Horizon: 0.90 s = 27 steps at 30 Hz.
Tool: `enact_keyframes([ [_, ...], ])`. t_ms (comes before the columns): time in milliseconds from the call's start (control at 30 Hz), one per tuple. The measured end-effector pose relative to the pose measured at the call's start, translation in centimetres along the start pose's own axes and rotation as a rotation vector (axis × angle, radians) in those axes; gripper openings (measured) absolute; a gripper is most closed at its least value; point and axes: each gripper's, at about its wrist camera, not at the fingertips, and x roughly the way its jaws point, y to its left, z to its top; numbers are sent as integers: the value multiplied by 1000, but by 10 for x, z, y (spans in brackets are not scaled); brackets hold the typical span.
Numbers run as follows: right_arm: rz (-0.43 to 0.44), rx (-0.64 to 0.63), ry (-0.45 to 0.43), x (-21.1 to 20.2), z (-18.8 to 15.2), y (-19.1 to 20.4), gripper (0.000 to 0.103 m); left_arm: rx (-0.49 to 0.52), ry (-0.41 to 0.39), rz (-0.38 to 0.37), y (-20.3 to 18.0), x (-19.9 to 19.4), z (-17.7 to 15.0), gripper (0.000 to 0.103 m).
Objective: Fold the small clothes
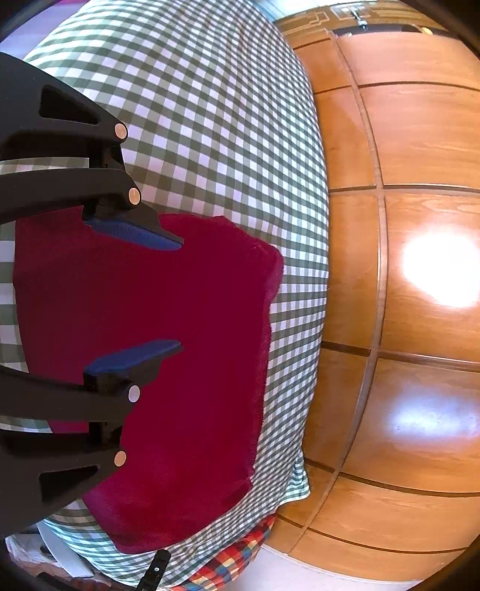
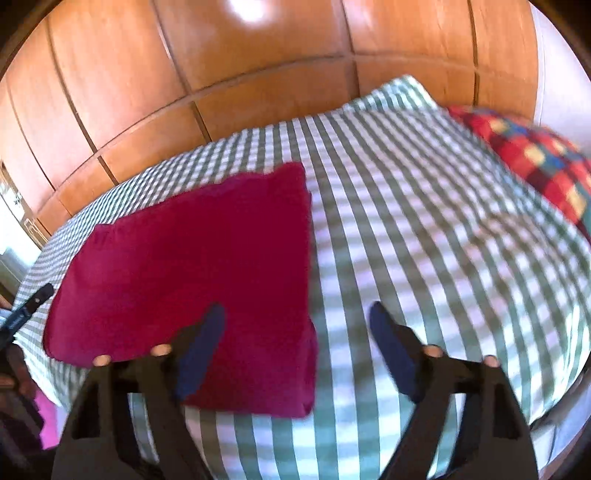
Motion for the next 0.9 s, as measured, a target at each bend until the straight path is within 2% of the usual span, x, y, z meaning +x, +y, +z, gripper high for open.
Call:
enact_keyframes([
  [200,82,96,21,-16,-11,-19,62,-7,27,-16,2,7,-6,50],
  [300,116,88,41,-18,-16,-18,62,0,36,-19,0,10,-9,50],
  [367,125,79,62,-14,-18,-16,57,2,44,-24,-1,12,-10,50],
  [400,136,67,88,-8,-22,-12,45,6,47,-27,-3,13,-10,50],
  [433,139,53,105,-4,-24,-10,29,13,48,-29,-5,14,-10,50],
  [500,131,8,136,2,-27,0,7,30,43,-28,-8,14,-10,50],
  [667,109,-64,68,-30,-18,-1,6,40,72,-2,0,20,-15,51],
  [800,37,-119,183,3,-38,-1,6,46,98,8,-1,28,-22,52],
  [900,58,-106,179,1,-35,0,9,58,93,11,-4,25,-20,52],
])
